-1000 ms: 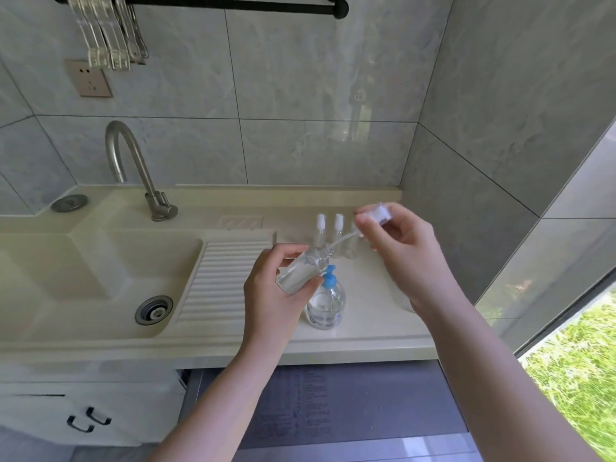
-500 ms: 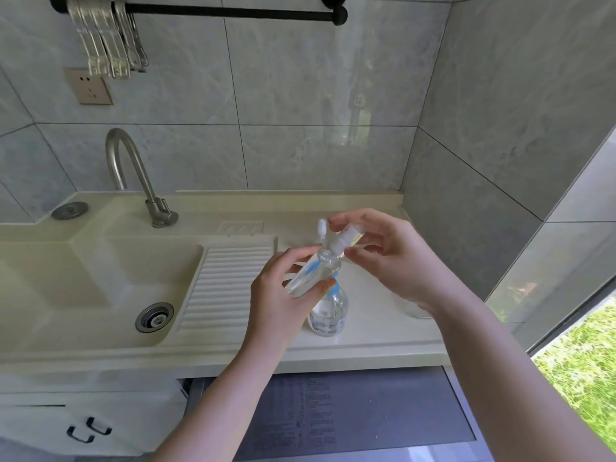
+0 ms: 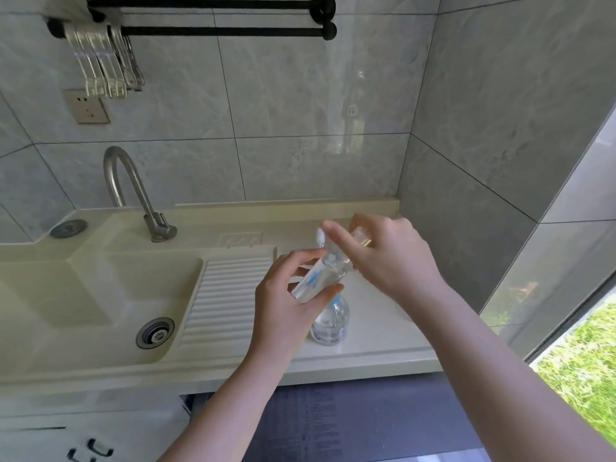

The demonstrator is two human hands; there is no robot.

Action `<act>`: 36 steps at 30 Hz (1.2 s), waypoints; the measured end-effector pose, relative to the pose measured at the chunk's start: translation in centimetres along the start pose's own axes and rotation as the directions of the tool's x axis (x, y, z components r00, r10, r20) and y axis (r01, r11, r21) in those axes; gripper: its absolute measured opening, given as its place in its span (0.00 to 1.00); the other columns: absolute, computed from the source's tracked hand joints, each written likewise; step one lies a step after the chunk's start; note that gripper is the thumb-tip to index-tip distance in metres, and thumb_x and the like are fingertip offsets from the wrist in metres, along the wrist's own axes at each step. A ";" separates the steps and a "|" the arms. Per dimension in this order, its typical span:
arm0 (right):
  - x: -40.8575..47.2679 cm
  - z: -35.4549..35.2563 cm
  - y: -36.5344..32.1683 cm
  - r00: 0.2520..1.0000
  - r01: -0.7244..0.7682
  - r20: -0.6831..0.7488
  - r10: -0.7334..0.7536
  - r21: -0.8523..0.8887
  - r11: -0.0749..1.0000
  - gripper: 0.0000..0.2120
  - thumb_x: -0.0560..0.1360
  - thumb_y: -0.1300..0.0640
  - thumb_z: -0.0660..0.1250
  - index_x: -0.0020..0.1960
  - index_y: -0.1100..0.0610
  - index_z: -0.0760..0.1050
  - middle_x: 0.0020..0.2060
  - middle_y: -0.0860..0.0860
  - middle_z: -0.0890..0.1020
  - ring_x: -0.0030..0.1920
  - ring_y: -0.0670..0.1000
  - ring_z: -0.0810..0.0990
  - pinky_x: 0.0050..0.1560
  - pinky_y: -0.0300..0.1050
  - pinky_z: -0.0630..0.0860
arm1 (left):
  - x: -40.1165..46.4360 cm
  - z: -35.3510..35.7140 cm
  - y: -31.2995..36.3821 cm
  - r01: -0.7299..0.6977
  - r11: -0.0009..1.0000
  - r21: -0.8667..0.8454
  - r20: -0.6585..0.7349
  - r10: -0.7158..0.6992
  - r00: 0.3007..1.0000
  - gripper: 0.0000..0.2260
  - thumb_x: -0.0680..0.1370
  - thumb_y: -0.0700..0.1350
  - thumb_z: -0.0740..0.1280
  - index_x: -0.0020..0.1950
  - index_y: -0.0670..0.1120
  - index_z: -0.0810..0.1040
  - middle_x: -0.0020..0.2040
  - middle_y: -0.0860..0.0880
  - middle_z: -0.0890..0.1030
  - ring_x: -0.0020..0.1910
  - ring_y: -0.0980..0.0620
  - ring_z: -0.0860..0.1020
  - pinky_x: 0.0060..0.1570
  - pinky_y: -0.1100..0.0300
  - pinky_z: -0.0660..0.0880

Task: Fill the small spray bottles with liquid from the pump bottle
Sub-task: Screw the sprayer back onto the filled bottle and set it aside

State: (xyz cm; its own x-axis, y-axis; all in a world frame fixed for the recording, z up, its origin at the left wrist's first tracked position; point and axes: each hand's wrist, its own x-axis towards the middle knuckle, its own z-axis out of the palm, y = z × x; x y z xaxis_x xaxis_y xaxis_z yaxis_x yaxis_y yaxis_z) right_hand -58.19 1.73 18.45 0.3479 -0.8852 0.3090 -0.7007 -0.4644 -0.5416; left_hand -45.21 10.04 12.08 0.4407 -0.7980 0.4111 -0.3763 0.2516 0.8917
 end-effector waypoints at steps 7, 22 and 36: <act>0.3 -2.3 0.9 0.937 -0.314 0.349 0.024 0.810 0.496 0.24 0.75 0.39 0.60 0.67 0.48 0.77 0.58 0.50 0.84 0.60 0.52 0.82 0.65 0.58 0.75 | 0.1 0.0 0.1 0.030 0.999 -0.033 -0.025 -0.031 0.999 0.18 0.68 0.42 0.80 0.54 0.56 0.81 0.53 0.58 0.83 0.55 0.57 0.79 0.56 0.53 0.78; -1.6 -2.0 1.8 0.968 -0.212 0.249 -0.010 0.845 0.490 0.17 0.79 0.61 0.66 0.67 0.53 0.75 0.55 0.52 0.85 0.59 0.53 0.82 0.57 0.48 0.76 | 0.5 0.3 0.4 0.141 0.983 -0.119 -0.035 -0.146 0.989 0.17 0.69 0.46 0.80 0.53 0.59 0.80 0.51 0.59 0.83 0.52 0.57 0.81 0.54 0.47 0.79; -1.6 -1.8 0.9 0.986 -0.117 0.164 -0.011 0.751 0.650 0.30 0.72 0.43 0.73 0.71 0.37 0.69 0.59 0.43 0.81 0.61 0.39 0.78 0.67 0.49 0.72 | 0.2 1.0 0.8 0.175 0.972 -0.159 0.110 -0.159 0.981 0.18 0.69 0.45 0.79 0.55 0.59 0.81 0.51 0.57 0.83 0.52 0.54 0.81 0.48 0.60 0.78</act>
State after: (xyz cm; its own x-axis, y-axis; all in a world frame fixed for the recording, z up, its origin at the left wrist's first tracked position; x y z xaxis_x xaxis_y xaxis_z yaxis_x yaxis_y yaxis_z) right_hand -60.43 2.75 18.88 0.4532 -0.8725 0.1828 -0.0287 -0.2193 -0.9752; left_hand -46.27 9.54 12.71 0.4029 -0.8829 0.2412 -0.1590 0.1920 0.9684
